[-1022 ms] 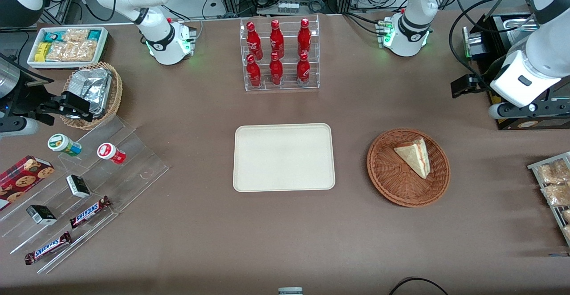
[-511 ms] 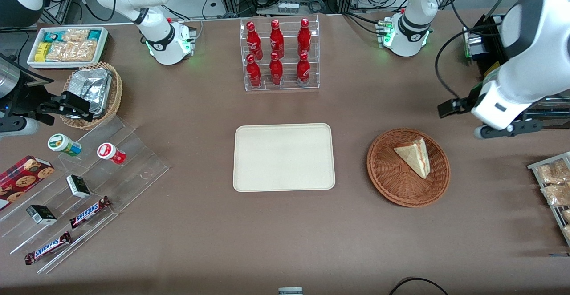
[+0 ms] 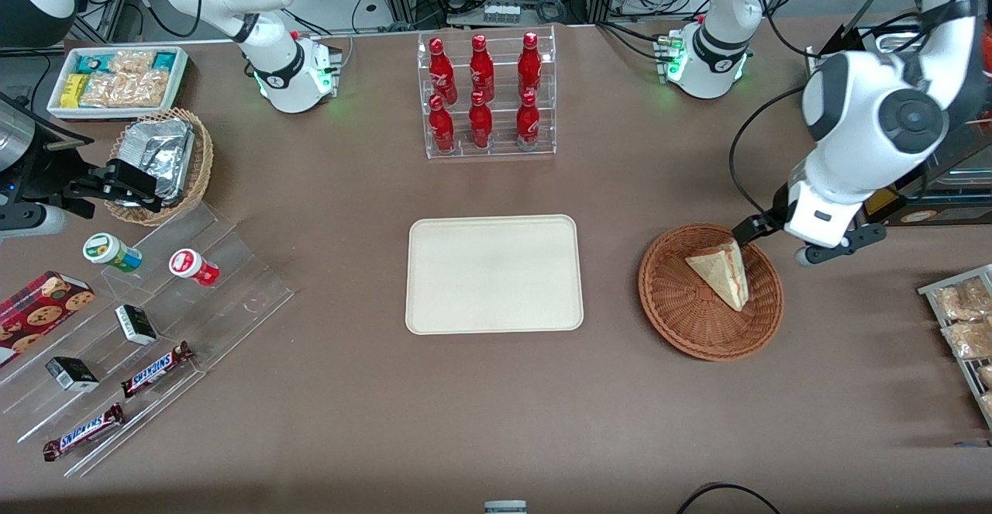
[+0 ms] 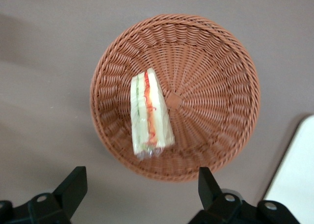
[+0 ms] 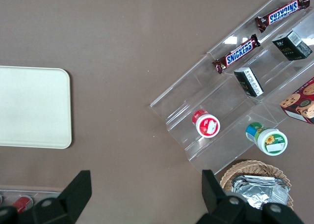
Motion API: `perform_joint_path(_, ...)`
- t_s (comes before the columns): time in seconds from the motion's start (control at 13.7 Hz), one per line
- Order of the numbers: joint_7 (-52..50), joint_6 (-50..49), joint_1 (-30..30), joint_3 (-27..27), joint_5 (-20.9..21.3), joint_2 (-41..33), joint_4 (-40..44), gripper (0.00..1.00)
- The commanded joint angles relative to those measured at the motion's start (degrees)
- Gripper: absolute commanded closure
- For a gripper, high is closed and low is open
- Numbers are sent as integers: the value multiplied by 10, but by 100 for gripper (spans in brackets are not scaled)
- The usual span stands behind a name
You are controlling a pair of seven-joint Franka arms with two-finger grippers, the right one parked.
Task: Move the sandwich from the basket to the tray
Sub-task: 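Lower the open left gripper around the sandwich's upright edge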
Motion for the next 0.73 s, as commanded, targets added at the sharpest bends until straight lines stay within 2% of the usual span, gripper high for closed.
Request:
perform_joint_path(0.0,-72,51,3,-4,11,22,-18,0)
perform_joint_path(0.22,-122,109,3,-16,12,65,-27,0)
perform_joint_path(0.66,-123,146,4,-16,15,66,-66,0)
